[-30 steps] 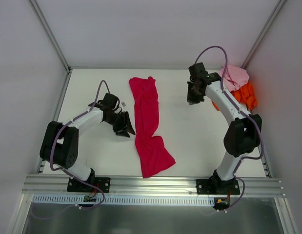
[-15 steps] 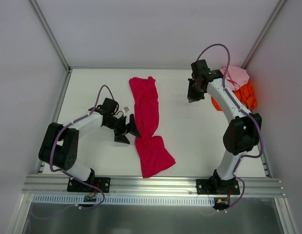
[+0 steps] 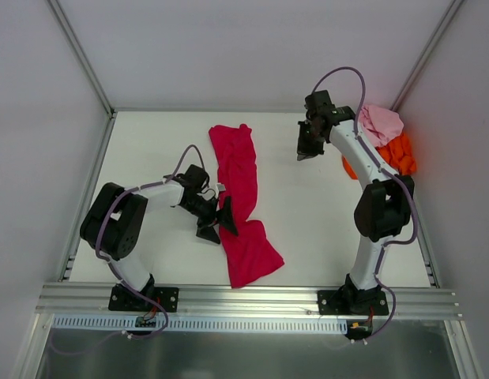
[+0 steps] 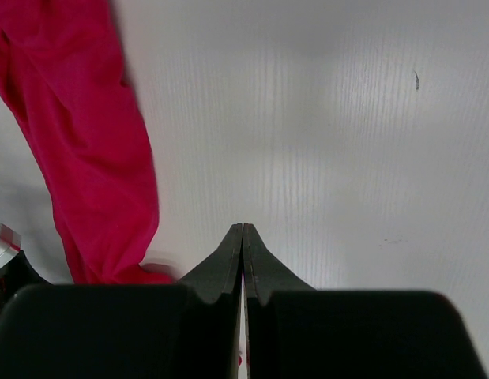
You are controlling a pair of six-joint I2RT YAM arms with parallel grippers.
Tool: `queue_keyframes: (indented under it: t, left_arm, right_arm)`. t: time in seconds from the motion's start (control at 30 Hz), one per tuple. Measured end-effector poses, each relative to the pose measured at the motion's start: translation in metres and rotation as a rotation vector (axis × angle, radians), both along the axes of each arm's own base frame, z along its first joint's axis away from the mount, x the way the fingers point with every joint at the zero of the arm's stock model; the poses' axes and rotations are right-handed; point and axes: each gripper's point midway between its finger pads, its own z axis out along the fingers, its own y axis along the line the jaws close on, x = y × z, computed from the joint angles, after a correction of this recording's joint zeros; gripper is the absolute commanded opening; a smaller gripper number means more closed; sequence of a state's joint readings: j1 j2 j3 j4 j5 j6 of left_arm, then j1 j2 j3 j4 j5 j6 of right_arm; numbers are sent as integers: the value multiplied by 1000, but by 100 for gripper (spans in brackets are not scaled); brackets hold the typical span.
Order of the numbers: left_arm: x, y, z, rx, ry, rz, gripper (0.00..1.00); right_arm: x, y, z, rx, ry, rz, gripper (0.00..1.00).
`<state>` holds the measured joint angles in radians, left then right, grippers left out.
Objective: Fold and stack the t-shirts
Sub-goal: Grab the bottom of the folded rectangular tshirt with left arm
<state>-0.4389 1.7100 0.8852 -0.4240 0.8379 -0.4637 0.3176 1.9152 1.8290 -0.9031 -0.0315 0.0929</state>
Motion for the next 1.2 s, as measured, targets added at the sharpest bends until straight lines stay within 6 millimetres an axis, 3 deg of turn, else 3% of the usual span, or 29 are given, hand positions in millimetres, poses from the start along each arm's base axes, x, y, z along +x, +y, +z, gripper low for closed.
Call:
queue_keyframes:
  t: [0.27,0.5,0.6,0.97,1.0,1.07,1.13,1.2]
  left_arm:
    - [-1,28,-4,209,-39,60,82]
    - [-7,32,-15,253,-6,70,82]
    - [-13,26,-25,253,18,41,80]
    - [-33,-28,-23,75,99,-97,76]
    - [-34,-32,-22,65,95,-109,73]
    - [-32,-38,-24,54,75,-122,43]
    - [-29,-39,-30,69,49,-123,3]
    - [-27,-38,-37,91,28,-125,0]
  right_arm:
    - [1,6,4,28,-3,22,1]
    - [4,13,14,66,-23,39,1]
    - [4,15,15,76,-22,45,1]
    - [4,19,14,87,-25,55,1]
    - [3,19,13,87,-24,56,1]
    - [2,20,12,87,-22,64,1]
    - [1,21,11,93,-21,72,1]
    - [0,23,10,96,-18,79,1]
